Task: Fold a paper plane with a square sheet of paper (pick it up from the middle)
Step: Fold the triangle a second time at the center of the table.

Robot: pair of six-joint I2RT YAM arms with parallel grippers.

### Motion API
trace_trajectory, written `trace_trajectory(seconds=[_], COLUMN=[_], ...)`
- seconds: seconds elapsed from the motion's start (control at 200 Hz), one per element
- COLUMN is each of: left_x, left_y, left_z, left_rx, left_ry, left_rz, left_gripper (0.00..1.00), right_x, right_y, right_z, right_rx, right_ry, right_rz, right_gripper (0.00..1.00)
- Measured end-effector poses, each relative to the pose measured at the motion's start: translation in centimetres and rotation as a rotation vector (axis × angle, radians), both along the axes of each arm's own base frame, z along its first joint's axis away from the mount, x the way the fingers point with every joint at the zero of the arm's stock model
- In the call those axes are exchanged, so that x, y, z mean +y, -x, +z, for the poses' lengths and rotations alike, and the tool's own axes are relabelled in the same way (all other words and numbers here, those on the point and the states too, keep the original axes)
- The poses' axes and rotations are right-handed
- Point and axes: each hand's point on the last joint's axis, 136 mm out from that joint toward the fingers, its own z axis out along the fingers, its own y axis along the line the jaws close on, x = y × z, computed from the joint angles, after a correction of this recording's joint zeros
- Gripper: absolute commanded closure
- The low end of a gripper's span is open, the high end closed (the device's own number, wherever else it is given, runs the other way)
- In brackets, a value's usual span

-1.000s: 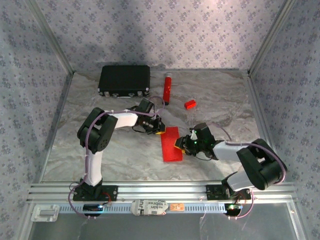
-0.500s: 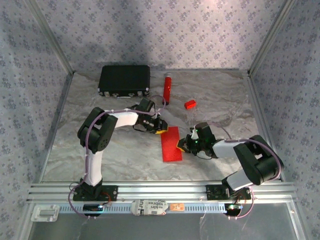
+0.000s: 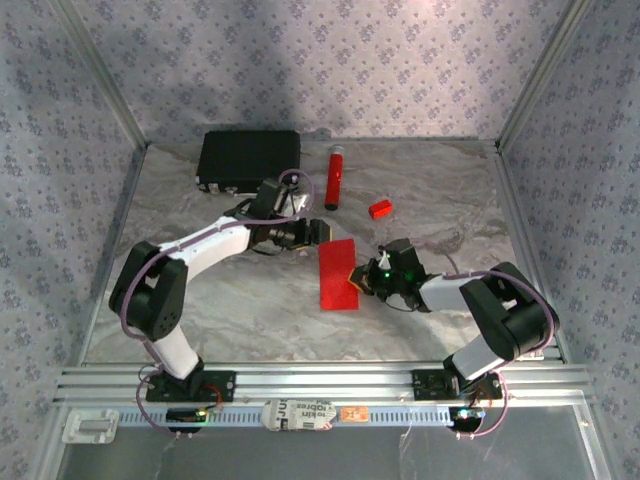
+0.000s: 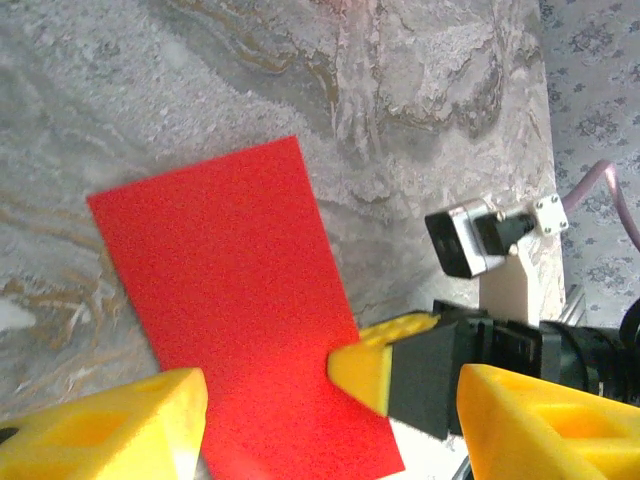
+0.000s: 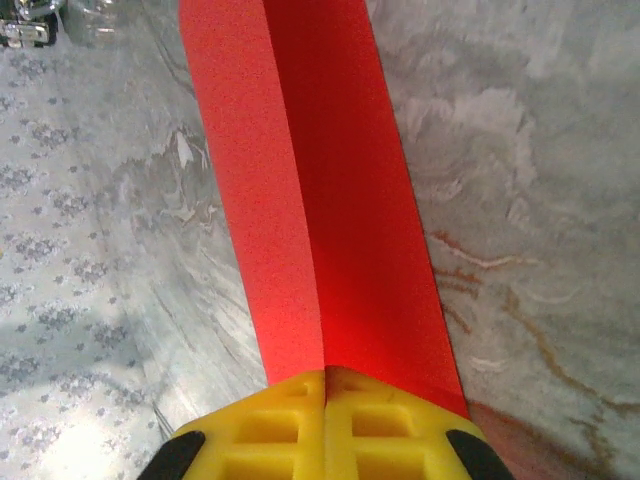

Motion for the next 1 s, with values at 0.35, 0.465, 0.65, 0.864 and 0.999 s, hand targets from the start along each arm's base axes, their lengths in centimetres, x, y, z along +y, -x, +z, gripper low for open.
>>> trace_trajectory(seconds=[0.35,0.465,0.65,0.864,0.999], left_x=[1.4,-0.2,-1.5,-3.6,-5.1], left_y=[6.6,9.0,11.8,14.4,15.0], left_z=[-3.3,-2.2,-3.1,-3.5,-3.9], left_rx=[-0.109,-0.235,-0.391,-0.582,-0.683], left_ry=[-0.09,-0.071,-0.121,-0.253,-0.344], left_rz=[-0.067,-0.159,-0.255,-0.378,-0.438], left_gripper=[0.39,0.37,0.35,0.28,0.24], right_x=[1.4,1.0,0.4,0.3,0.3], right_y=[-0.9,-1.1,-0.7,-0.5,-0.4], right_z=[1.2,0.9,0.3,0.3,0.2], right_rx=[-0.021,-0.012,0.014,0.023,0.03], right_ry=[-0.043,-0.041,-0.034,-0.041,-0.042], right_rz=[0.064,0.078,0.101,0.12,0.121], right_gripper=[0.77,0.77,0.81,0.83,0.82])
